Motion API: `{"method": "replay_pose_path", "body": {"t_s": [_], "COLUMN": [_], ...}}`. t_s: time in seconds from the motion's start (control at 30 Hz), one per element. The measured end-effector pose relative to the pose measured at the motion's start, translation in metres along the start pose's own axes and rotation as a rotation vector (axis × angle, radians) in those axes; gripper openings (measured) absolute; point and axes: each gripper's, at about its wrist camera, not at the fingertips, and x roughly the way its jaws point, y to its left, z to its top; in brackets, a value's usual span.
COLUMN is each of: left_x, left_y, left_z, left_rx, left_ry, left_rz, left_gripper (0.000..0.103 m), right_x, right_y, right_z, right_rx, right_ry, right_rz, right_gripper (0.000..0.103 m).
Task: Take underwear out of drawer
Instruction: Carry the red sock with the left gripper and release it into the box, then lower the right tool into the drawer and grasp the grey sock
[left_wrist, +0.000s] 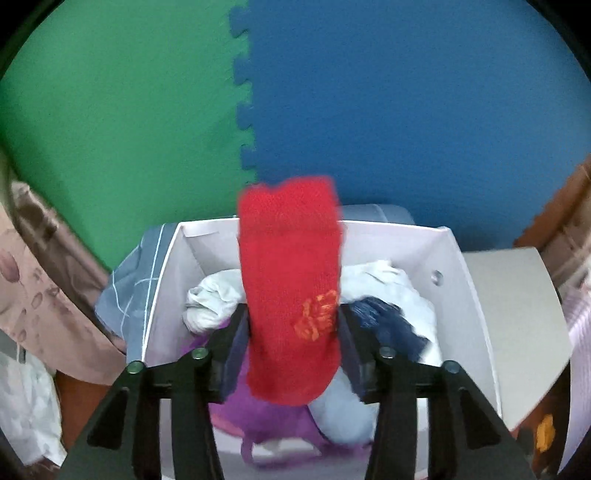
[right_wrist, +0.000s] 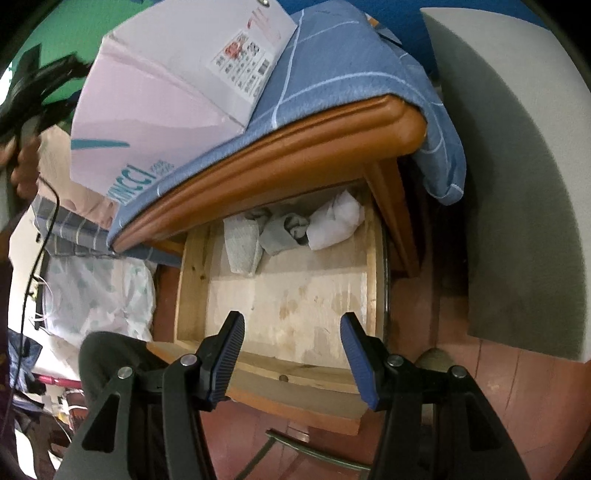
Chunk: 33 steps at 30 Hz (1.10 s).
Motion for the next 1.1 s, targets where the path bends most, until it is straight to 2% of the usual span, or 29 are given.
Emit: {"method": "replay_pose_path", "body": {"t_s": [0.07,0.13,0.17,0.23,0.3,0.37,0.4,0.43,0.47,0.53,0.63,0.7,0.73,0.77,0.8,0.97,1.03,1.1], "left_x": [0.000,-0.011,-0.025,-0.050,-0.079,-0.110,-0.129,-0.138,-0.152,-0.165,-0.170,-0.167,-0.166,-0.162,-0.160,-0.140,-0.131,-0.128], "left_y": [-0.002,-0.008,-0.013,-0.019,-0.017,-0.010,-0.002,0.001,0.010,0.026,0.051,0.067,0.074,0.085,0.091,0.118,0.129,0.135], "left_z": [0.000,-0.006,-0.014,-0.029,-0.050,-0.077,-0.100,-0.112,-0.140,-0.179,-0.225,-0.244,-0.253,-0.263,-0.268,-0.286,-0.286,-0.285], "left_rx": [0.028,0.069,0.106,0.153,0.159,0.140,0.132,0.130,0.128,0.120,0.096,0.062,0.045,0.013,-0.009,-0.125,-0.173,-0.201], "left_ry": [-0.020,-0.065,-0.123,-0.212,-0.303,-0.390,-0.446,-0.473,-0.527,-0.581,-0.610,-0.610,-0.612,-0.613,-0.610,-0.560,-0.520,-0.518], "left_rz": [0.036,0.092,0.117,0.116,0.085,0.023,-0.024,-0.041,-0.059,-0.065,-0.051,-0.059,-0.065,-0.072,-0.076,-0.126,-0.167,-0.198], "left_gripper": [0.073,0.077,0.078,0.085,0.092,0.103,0.103,0.103,0.103,0.103,0.103,0.103,0.103,0.103,0.103,0.103,0.103,0.103], "right_x": [0.004,0.008,0.009,0.010,0.014,0.022,0.025,0.031,0.037,0.052,0.089,0.118,0.135,0.146,0.164,0.211,0.226,0.238], "right_y": [0.002,0.006,0.009,0.023,0.038,0.059,0.068,0.080,0.091,0.109,0.131,0.138,0.139,0.140,0.140,0.136,0.136,0.133], "right_z": [-0.001,-0.003,-0.004,-0.007,-0.010,-0.016,-0.019,-0.024,-0.028,-0.034,-0.045,-0.052,-0.053,-0.055,-0.056,-0.051,-0.046,-0.041], "right_rx": [-0.019,-0.050,-0.074,-0.163,-0.258,-0.397,-0.458,-0.548,-0.623,-0.747,-0.976,-1.113,-1.168,-1.203,-1.258,-1.401,-1.429,-1.443], "right_ry": [0.010,0.016,0.012,-0.017,-0.033,-0.061,-0.075,-0.089,-0.094,-0.087,-0.064,-0.040,-0.015,-0.005,0.010,-0.017,-0.020,-0.043], "right_rz": [-0.020,-0.044,-0.068,-0.145,-0.199,-0.294,-0.332,-0.371,-0.392,-0.437,-0.556,-0.633,-0.668,-0.693,-0.733,-0.871,-0.895,-0.929], "right_gripper": [0.055,0.055,0.055,0.055,0.055,0.055,0.055,0.055,0.055,0.055,0.055,0.055,0.051,0.043,0.040,0.038,0.038,0.038]}}
